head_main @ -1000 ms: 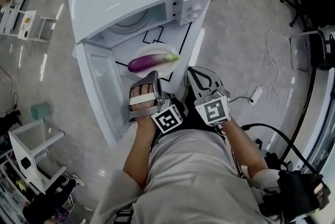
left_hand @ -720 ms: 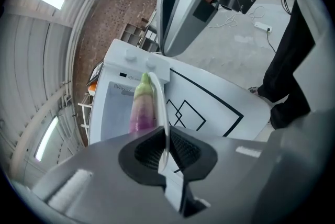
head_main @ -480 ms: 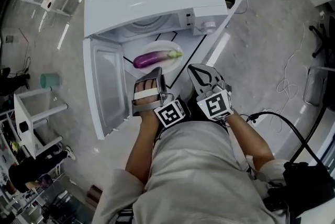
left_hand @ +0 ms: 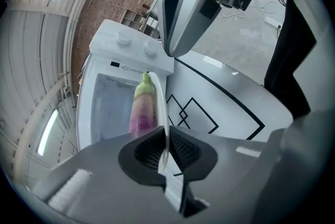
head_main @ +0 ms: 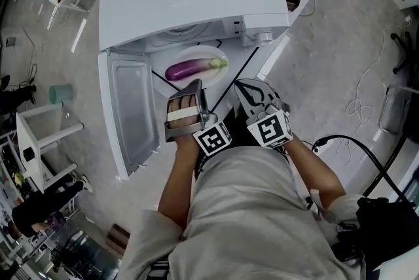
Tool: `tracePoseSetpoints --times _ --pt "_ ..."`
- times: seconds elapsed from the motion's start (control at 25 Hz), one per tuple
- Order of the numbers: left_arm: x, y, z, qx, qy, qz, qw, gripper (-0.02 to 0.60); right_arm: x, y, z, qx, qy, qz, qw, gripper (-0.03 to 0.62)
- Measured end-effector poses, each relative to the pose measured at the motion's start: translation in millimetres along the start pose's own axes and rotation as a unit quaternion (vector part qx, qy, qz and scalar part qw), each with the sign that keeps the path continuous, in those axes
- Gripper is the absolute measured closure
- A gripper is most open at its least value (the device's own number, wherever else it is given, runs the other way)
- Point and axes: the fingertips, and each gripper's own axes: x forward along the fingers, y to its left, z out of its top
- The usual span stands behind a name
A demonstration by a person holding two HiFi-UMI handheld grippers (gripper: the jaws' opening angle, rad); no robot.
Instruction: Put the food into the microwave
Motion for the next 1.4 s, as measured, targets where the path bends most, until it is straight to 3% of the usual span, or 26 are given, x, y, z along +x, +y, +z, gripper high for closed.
tracePoseSetpoints --times 0.24,0.4,0.8,1.0,1.4 --pt "19.0 11.6 -8.2 -0.003 0.004 0.003 1.0000 0.555 14.2 -10.9 2.9 0.013 0.005 -0.016 1.000 0.583" --pt "37.4 19.8 -14.5 0.012 0.016 0.016 0.9997 0.555 30.3 -18.2 8.5 0.008 -0.001 -0.010 1.000 0.583" --pt "72.6 39.1 -18.6 -0.002 0.024 0.025 0.9994 0.555 51.8 -23.7 8.5 0.019 0.001 0.001 1.000 0.583" --pt "90.1 55.3 -24.3 0.013 0.036 0.035 0.9987 0.555 54.3 -23.7 9.5 0.018 0.002 0.005 1.000 0.583" --pt "125.0 57.8 -28.1 0.013 0.044 0.018 0.9988 0.554 58.3 -34.5 9.3 0.031 0.003 -0.001 1.000 0.583"
